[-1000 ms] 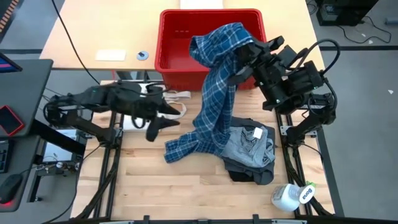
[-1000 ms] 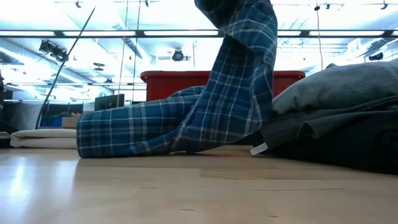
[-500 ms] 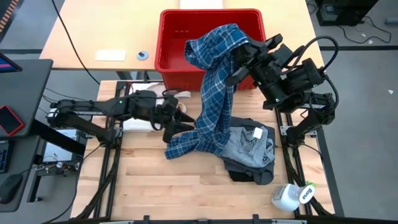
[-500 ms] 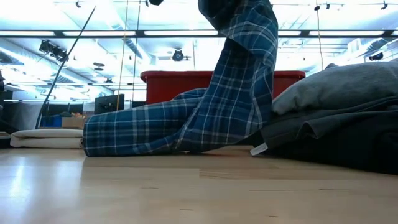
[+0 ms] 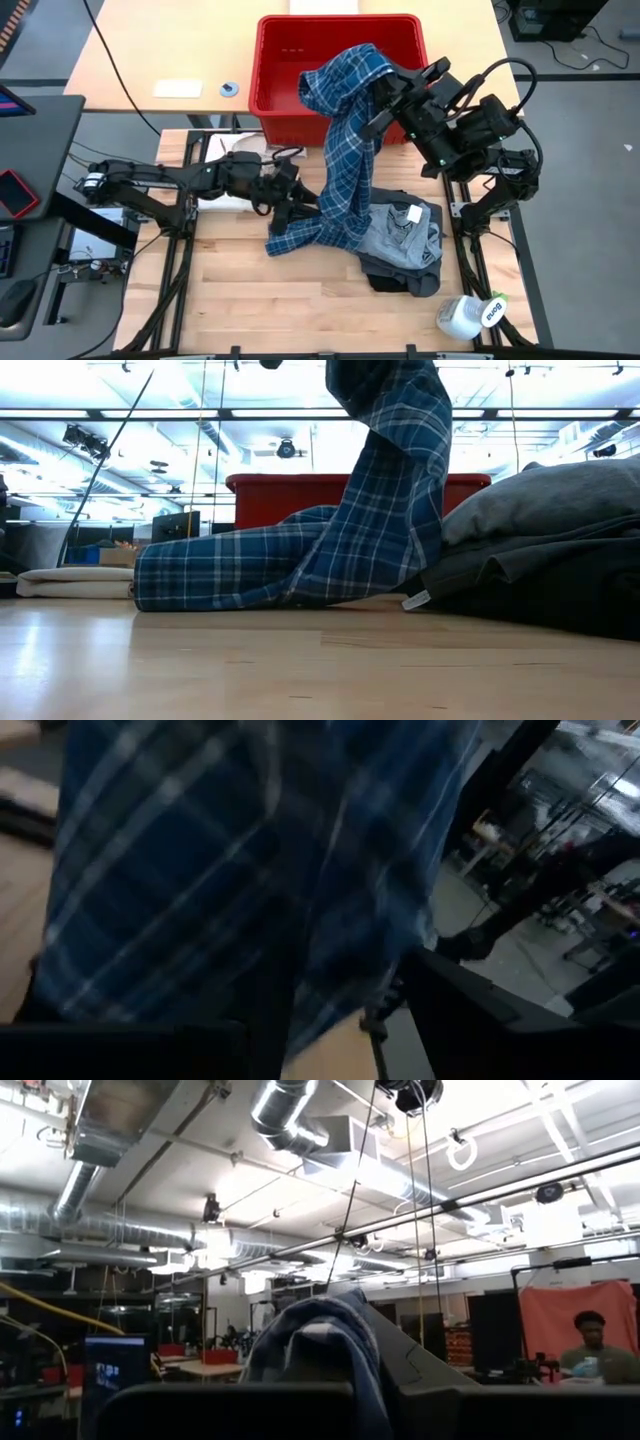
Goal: Fold Laundry from Bin
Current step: Fold the blue checkered pants
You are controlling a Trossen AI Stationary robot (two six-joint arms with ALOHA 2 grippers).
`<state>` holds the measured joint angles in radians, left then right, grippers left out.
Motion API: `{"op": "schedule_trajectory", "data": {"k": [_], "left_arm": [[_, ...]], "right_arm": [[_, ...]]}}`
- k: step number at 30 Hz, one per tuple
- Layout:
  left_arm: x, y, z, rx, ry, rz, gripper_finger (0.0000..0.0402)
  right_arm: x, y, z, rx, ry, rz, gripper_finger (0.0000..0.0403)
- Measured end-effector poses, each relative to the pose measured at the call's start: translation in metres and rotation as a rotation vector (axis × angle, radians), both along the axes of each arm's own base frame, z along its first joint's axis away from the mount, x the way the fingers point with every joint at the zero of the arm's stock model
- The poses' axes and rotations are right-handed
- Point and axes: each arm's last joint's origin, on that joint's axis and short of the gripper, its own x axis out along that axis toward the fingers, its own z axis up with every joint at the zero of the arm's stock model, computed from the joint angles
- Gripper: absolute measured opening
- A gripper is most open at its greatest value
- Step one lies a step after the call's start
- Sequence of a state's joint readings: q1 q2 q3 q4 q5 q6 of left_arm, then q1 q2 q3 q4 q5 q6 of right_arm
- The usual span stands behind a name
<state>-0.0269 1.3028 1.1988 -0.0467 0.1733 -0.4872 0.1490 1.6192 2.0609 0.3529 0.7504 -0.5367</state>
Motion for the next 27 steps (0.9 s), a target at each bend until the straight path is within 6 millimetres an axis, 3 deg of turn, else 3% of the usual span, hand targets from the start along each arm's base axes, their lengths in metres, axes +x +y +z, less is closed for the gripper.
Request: {"op": "schedule_trajectory", "data": {"k": [3,8,10,14,19,23,27], "left_arm": [[0.002,0.000,0.001,0.019,-0.016,0.001,0.0155],[0.002,0.003,0.006,0.078,-0.077,0.047,0.0021],[-0.004,0.006,0.015,0.093,-0.130,0.054,0.0012],[-0.032,0.009,0.055,0.185,-0.281,0.025,0.0005],[-0.086,0.008,0.128,0.362,-0.520,0.020,0.0004],[-0.121,0.008,0.172,0.423,-0.542,0.038,0.0003],[-0.133,0.008,0.203,0.453,-0.541,0.048,0.0003]], "right_arm": [[0.001,0.000,-0.001,0.000,0.009,0.001,0.0006],[0.001,0.002,-0.002,0.010,0.029,-0.008,0.0006],[0.002,0.003,-0.003,0.007,0.048,-0.015,0.0006],[-0.001,0.009,-0.002,-0.012,0.085,-0.029,0.0006],[-0.017,0.017,0.007,-0.069,0.055,0.059,0.0006],[-0.028,0.017,0.014,-0.085,0.007,0.090,0.0006],[-0.033,0.023,0.022,-0.272,-0.128,0.284,0.0006]]}}
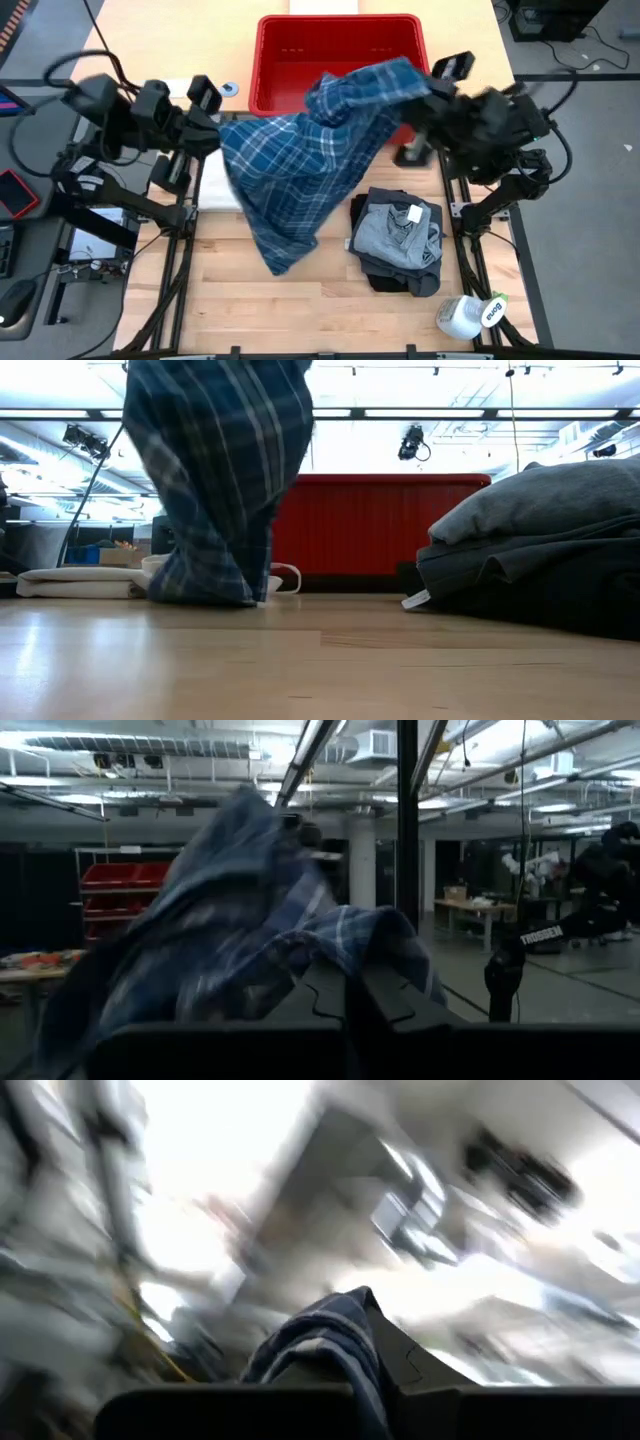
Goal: Fold Laundry from Bin
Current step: Fold the blue checkered pants
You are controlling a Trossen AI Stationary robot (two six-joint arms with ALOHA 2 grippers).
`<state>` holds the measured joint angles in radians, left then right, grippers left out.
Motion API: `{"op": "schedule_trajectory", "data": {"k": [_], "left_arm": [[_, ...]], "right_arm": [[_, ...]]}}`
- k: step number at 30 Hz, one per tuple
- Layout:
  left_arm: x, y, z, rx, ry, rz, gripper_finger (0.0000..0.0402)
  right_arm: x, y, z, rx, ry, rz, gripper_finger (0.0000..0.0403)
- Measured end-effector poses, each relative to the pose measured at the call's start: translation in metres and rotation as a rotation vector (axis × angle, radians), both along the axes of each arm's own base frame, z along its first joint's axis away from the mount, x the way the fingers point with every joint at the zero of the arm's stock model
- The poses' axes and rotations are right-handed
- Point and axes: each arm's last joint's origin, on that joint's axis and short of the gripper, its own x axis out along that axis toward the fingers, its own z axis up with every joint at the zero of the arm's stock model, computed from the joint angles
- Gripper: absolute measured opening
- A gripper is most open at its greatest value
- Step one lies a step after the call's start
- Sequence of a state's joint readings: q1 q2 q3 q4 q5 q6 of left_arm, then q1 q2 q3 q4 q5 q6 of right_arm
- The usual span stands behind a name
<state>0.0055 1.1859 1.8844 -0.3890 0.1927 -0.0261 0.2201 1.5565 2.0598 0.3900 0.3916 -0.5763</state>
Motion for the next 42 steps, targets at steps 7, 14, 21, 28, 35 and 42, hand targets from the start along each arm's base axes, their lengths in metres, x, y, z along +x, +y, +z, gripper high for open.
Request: {"op": "schedule_trajectory", "data": {"k": [7,14,21,28,35,42], "left_arm": [[-0.001,0.000,0.041,0.061,-0.066,0.027,0.0002],[0.003,0.006,0.062,0.088,-0.225,0.125,0.0002],[0.007,0.012,0.068,0.096,-0.319,0.160,0.0002],[0.001,0.009,0.078,0.091,-0.464,0.091,0.0002],[-0.001,0.008,0.079,0.043,-0.461,0.033,0.0002],[-0.003,0.006,0.080,-0.002,-0.432,-0.096,0.0001]], "right_arm": [[-0.010,-0.011,0.009,0.043,-0.174,0.049,0.0006],[-0.018,-0.019,0.014,0.114,-0.336,0.139,0.0006],[-0.025,-0.014,0.017,-0.088,-0.429,0.263,0.0006],[-0.027,-0.011,0.018,-0.192,-0.457,0.319,0.0006],[-0.038,-0.008,0.022,-0.369,-0.541,0.365,0.0007],[-0.043,-0.010,0.030,-0.305,-0.515,0.347,0.0007]]}}
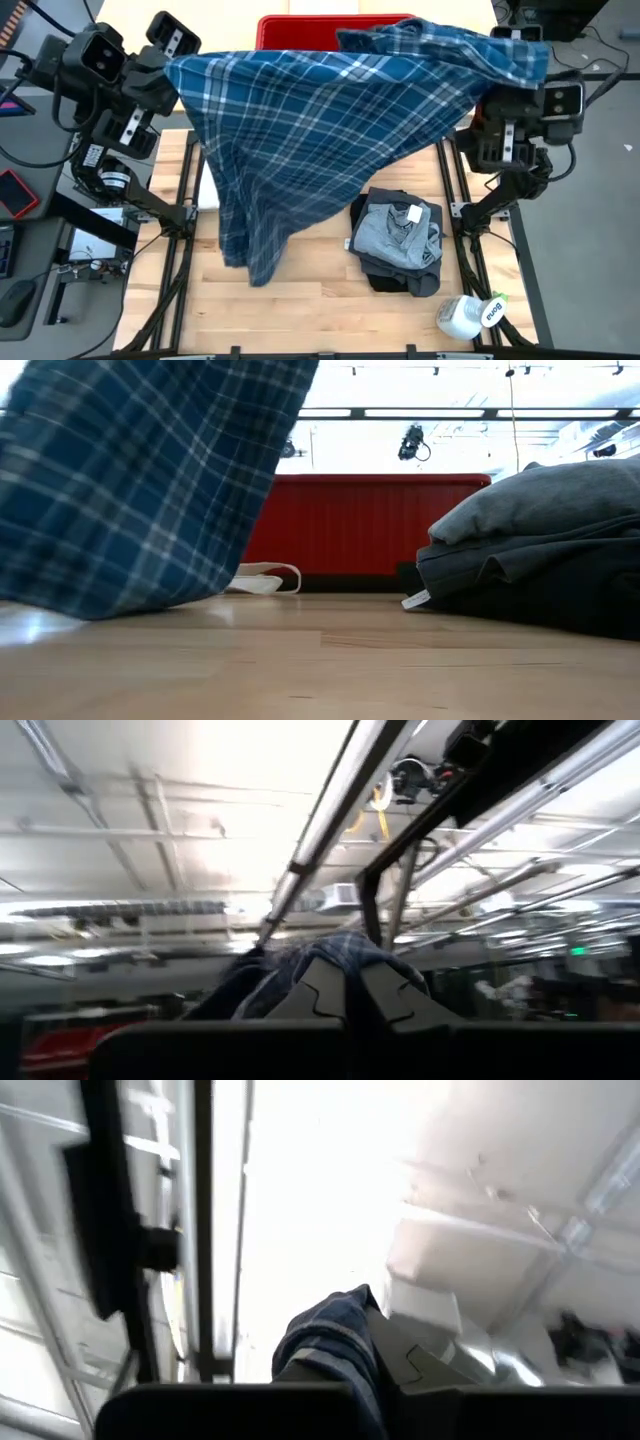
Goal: Fold Laundry from Bin
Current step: Fold the blue checkered pants
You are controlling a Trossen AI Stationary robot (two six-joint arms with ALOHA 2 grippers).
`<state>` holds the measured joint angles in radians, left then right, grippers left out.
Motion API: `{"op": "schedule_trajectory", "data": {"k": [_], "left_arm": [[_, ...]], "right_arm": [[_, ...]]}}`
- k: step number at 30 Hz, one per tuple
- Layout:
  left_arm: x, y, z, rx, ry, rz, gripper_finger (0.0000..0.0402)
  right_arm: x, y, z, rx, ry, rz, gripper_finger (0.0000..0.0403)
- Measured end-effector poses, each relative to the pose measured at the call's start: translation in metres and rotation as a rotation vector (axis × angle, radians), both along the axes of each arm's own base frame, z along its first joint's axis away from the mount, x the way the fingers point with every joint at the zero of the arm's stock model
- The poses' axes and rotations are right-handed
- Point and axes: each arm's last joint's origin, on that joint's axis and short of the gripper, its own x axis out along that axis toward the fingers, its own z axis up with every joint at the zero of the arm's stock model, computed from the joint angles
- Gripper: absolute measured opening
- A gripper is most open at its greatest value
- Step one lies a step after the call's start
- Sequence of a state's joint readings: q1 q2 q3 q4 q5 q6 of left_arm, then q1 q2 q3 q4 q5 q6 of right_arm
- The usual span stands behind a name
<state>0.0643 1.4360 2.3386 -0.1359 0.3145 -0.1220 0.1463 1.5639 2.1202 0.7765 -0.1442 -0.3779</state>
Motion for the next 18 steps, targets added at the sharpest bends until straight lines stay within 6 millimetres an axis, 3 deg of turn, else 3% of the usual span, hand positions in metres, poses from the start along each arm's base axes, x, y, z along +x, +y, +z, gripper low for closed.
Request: {"op": "schedule_trajectory", "data": {"k": [4,8,16,18], "left_arm": [[0.004,-0.001,-0.002,0.003,0.039,-0.053,0.0001],[0.006,-0.001,-0.005,-0.013,0.081,-0.066,0.0001],[0.011,-0.001,-0.015,0.016,0.197,-0.035,0.0001],[0.014,0.000,-0.020,0.034,0.260,-0.022,0.0001]], "right_arm": [[-0.001,-0.002,0.004,0.052,0.075,0.002,0.0007],[-0.005,0.002,0.008,-0.095,0.061,0.044,0.0007],[-0.011,0.001,0.015,-0.085,0.124,0.057,0.0007],[-0.012,0.003,0.016,-0.168,0.152,0.071,0.0007]]}}
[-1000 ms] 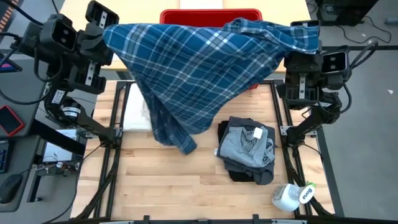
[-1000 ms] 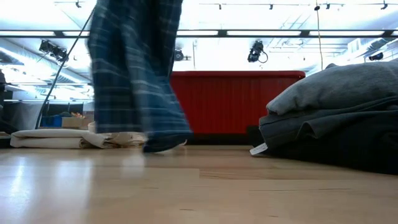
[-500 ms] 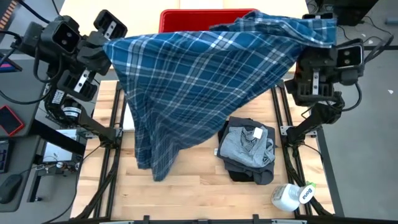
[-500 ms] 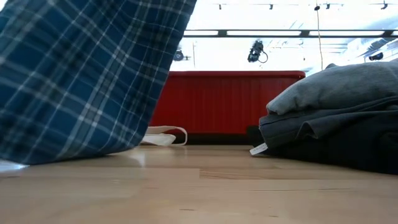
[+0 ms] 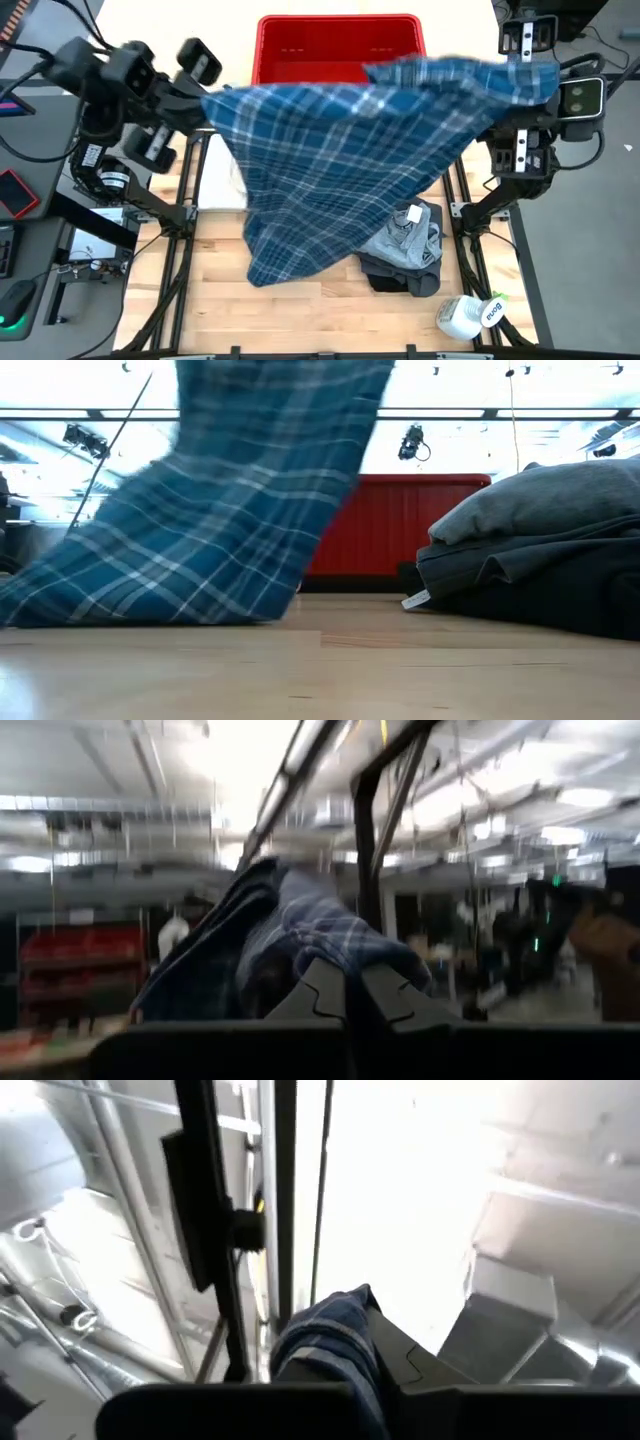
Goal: Fold Laundry from Bin
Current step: Fold the blue checkered pants
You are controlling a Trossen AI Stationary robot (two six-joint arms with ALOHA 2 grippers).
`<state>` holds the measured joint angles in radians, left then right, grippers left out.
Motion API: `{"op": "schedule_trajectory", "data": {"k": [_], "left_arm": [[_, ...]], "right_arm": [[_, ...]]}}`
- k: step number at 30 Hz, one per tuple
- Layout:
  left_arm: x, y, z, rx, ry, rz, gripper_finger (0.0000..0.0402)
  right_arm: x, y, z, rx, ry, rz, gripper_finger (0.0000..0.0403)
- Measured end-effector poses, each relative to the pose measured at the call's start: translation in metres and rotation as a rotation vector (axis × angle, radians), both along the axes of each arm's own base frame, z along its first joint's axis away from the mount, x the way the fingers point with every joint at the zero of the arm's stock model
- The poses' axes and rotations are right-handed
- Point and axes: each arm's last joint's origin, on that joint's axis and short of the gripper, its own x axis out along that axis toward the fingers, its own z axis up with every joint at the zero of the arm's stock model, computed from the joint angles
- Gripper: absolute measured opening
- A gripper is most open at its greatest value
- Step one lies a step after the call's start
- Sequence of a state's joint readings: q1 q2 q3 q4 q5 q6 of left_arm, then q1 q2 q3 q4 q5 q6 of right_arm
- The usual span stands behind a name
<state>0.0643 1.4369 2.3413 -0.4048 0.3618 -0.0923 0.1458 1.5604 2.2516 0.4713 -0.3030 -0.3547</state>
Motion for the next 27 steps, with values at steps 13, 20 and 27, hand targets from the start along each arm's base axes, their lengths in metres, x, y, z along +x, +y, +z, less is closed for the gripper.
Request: {"op": "schedule_trajectory", "data": {"k": [13,20,27], "left_arm": [[0.011,0.003,-0.033,0.035,0.346,0.094,0.0005],[0.012,0.003,-0.042,0.031,0.436,0.100,0.0006],[0.004,0.008,-0.039,0.129,0.393,0.322,0.0006]], "right_arm": [[0.011,-0.020,-0.014,0.419,0.494,-0.379,0.0007],[0.016,-0.019,-0.018,0.459,0.546,-0.424,0.0007],[0.014,-0.028,-0.019,0.583,0.547,-0.562,0.0007]]}}
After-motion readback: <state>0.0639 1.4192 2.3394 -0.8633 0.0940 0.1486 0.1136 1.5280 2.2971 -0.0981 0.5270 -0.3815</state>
